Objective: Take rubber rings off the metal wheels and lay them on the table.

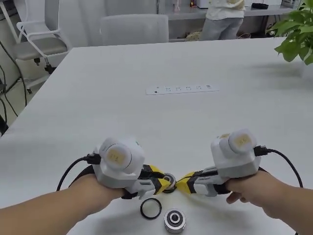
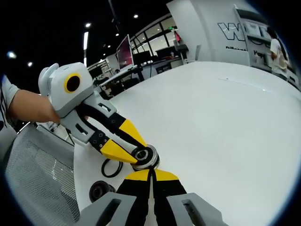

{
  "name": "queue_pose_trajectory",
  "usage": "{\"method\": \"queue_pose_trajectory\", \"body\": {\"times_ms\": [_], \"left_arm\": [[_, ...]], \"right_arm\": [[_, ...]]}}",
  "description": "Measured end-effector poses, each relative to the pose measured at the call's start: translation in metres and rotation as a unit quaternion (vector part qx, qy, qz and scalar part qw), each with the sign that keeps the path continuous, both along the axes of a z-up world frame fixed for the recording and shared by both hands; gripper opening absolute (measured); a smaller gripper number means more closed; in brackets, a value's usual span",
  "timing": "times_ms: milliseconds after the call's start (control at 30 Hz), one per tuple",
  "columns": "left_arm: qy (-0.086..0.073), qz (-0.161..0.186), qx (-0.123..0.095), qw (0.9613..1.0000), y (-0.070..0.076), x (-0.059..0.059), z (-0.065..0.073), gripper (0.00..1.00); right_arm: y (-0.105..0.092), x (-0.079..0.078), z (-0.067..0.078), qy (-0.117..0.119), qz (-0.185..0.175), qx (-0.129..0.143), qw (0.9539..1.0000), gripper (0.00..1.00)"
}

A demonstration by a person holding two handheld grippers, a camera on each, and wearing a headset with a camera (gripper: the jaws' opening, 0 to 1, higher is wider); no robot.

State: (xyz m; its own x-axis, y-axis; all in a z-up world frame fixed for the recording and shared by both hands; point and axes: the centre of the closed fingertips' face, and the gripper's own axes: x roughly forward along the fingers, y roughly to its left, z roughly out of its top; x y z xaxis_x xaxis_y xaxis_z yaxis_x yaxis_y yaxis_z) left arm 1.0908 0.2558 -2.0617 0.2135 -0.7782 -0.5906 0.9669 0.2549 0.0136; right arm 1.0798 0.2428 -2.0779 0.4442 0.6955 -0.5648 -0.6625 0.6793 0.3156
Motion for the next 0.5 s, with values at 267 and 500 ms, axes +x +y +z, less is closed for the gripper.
{"method": "queue_pose_trajectory", "body": {"times_ms": [267, 500], "left_arm": [[-0.001, -0.002, 0.001, 1.0, -0.0004, -0.0003, -0.0004, 0.07], [-0.001, -0.002, 0.0, 1.0, -0.0007, -0.0007, -0.0004, 0.07]], "right_arm": [[-0.0002, -0.0008, 0.0029, 0.01, -0.003, 0.006, 0.9999, 0.0], [-0.0021, -0.0015, 0.0064, 0.017, -0.006, 0.016, 0.9997, 0.0]]}}
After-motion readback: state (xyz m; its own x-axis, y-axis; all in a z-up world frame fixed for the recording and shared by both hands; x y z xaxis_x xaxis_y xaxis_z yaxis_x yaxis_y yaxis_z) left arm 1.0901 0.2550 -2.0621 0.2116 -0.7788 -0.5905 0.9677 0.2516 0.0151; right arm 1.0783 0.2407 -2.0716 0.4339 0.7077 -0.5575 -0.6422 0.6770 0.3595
